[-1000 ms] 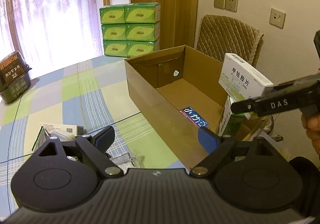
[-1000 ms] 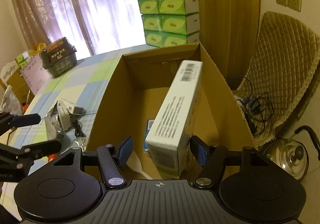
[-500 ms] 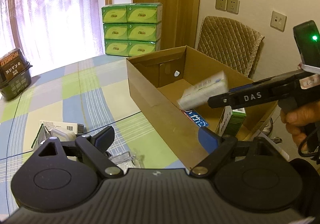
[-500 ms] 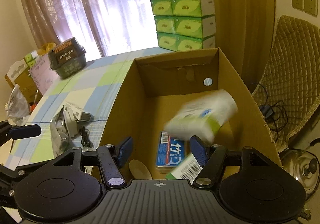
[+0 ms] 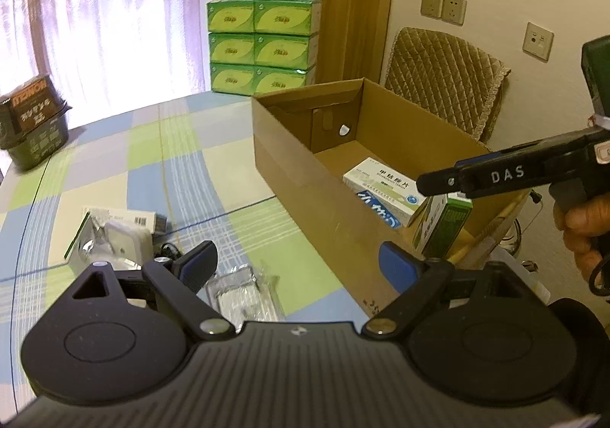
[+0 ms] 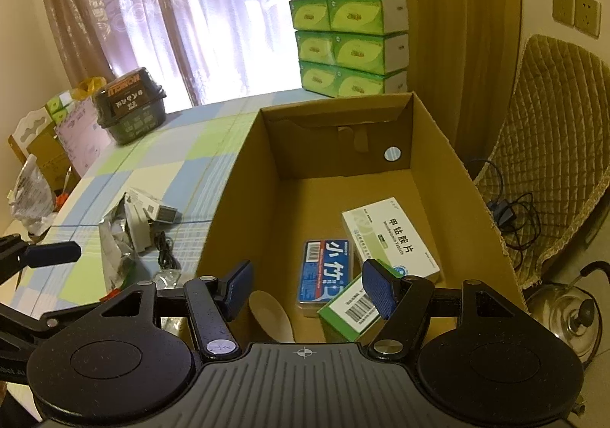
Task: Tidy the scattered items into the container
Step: 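Move both empty tools back toward the items on the tablecloth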
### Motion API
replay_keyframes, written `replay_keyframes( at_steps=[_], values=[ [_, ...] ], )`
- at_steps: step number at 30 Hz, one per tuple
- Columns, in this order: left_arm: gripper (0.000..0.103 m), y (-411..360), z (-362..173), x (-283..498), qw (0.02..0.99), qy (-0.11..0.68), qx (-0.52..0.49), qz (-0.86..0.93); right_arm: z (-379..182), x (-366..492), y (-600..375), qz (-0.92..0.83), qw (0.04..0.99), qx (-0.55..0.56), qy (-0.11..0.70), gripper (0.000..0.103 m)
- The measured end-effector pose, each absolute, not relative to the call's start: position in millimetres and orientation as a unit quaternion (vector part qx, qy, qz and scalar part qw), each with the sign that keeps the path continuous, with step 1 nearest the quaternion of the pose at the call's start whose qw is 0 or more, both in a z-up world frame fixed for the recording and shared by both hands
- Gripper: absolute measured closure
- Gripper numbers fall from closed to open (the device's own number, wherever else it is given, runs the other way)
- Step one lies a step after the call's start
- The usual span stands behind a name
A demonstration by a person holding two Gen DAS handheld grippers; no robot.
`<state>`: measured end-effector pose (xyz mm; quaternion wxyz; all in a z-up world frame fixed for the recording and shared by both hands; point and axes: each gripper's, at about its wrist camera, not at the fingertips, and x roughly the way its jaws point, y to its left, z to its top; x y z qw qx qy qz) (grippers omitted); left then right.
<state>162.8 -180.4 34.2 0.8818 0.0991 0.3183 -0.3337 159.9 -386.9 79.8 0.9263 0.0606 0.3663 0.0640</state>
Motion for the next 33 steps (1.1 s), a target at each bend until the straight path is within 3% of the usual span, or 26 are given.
replay_keyframes(
  at_steps=[33],
  values=[
    [0.011,-50.0,35.9,114.5,0.910,0.338,0.040,-0.236,95.7,116.0,-266.4,0.120,0.924,-0.053,0.359,0.033]
  ],
)
